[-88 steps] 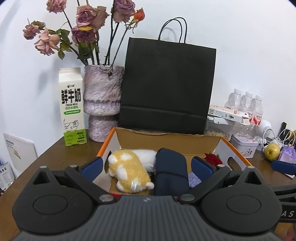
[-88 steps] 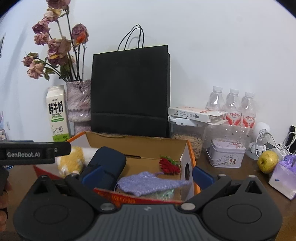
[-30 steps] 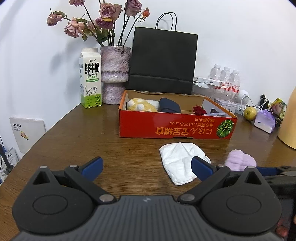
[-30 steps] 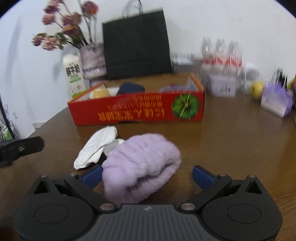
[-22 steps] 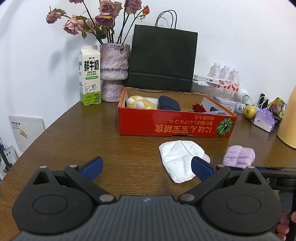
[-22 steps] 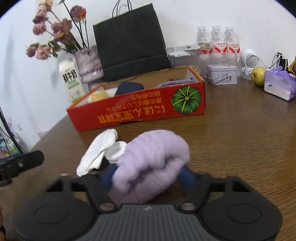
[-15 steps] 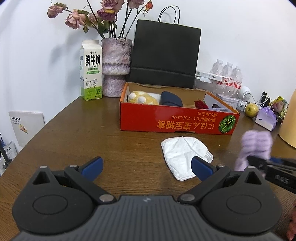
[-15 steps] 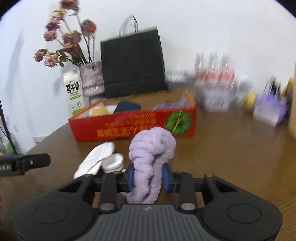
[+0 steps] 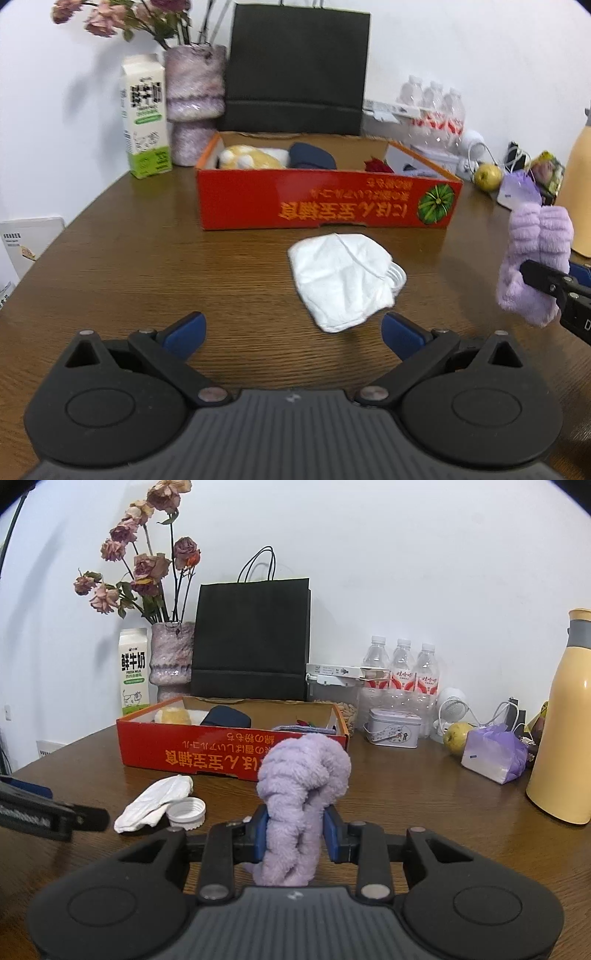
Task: Organize objects
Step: 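Grasp the lilac towel with the right tool while the left tool grasps the white cloth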
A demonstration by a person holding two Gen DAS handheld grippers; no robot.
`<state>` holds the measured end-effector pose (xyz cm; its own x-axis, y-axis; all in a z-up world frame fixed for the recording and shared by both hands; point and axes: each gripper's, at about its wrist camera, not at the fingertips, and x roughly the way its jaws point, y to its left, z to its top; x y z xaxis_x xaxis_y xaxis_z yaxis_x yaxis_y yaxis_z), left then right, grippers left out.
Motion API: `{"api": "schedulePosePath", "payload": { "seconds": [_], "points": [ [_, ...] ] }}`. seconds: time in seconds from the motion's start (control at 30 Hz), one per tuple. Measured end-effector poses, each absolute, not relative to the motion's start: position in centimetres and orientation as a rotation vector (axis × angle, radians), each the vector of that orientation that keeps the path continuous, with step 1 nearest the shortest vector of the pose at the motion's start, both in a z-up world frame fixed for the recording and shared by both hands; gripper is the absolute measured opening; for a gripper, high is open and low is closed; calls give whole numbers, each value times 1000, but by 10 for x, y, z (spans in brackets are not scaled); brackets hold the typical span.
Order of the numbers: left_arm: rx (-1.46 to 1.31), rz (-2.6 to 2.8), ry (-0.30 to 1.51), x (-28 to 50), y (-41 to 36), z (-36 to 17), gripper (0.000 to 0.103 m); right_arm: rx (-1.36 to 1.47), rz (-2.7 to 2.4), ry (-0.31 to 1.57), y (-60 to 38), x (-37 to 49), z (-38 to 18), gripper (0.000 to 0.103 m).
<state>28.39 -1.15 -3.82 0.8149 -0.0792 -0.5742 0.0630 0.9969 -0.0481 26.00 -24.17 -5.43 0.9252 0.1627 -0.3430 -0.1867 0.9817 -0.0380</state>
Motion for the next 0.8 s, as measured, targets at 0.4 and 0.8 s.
{"api": "schedulePosePath", "payload": {
  "seconds": [0.4, 0.8],
  "points": [
    [-222, -23, 688, 341, -32, -47, 97, -77, 173, 331, -239, 259, -55, 30],
    [-187, -73, 642, 293, 0, -34, 21, -38, 183, 339, -248, 262, -55, 30]
  ]
}}
